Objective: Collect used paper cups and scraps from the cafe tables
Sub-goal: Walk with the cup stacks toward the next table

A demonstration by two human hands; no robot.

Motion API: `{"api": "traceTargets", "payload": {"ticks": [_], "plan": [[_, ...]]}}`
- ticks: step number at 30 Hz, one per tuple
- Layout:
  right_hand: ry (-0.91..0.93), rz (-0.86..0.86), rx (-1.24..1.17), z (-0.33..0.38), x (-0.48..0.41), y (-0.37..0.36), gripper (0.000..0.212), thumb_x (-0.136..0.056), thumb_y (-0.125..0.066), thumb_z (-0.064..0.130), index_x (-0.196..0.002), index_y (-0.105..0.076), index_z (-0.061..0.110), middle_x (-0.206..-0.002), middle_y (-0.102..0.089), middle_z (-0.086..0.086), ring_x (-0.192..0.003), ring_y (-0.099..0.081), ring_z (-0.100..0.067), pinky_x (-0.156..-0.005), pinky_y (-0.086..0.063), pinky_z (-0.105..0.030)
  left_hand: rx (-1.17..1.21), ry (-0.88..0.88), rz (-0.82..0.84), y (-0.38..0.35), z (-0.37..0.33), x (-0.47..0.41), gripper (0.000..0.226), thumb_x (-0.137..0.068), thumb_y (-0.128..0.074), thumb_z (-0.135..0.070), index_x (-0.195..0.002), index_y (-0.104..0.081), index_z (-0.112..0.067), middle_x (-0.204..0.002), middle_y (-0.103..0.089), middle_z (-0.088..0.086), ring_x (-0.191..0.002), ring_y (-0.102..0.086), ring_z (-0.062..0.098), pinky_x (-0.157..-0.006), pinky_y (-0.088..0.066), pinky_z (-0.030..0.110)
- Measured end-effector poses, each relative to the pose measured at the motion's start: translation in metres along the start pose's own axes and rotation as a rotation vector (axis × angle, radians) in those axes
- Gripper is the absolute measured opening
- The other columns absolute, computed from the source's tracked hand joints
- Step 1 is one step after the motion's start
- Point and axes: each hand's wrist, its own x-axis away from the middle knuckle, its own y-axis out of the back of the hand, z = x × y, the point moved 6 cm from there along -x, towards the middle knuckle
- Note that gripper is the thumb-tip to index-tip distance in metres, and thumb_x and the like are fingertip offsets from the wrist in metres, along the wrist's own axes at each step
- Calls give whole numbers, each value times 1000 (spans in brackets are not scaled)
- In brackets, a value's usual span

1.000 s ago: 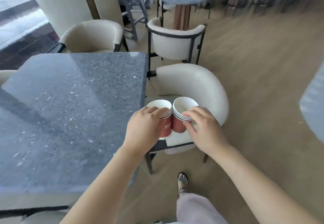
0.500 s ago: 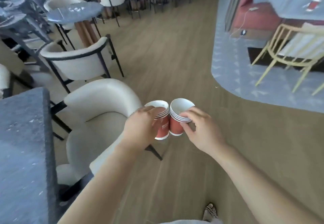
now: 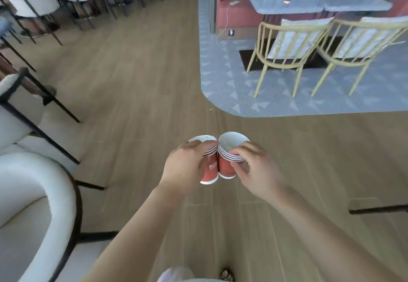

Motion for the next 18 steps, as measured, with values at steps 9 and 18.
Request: {"api": "traceTargets", "payload": {"ticks": [9,18], "plan": [[-22,52,-72,-48,-89,-33,22,-81,-62,11,-101,-64,20,-99,-60,8,-93,-50,-9,-67,-38,-21,-42,-56,96,-28,37,-104,45,-87,-47,-14,-122,-52,-42,-118,-59,-7,-102,-56,20,-80,-46,33],[-40,61,-79,-86,-265,-64,22,-80,-62,12,-100,-61,21,-99,-62,8,-94,-55,-14,-72,-48,-31,-97,-116,-2,-15,107,-272,45,-86,-48,-15,-124,-52,-39,-110,-62,-5,-103,-57,21,-81,-40,35]]}}
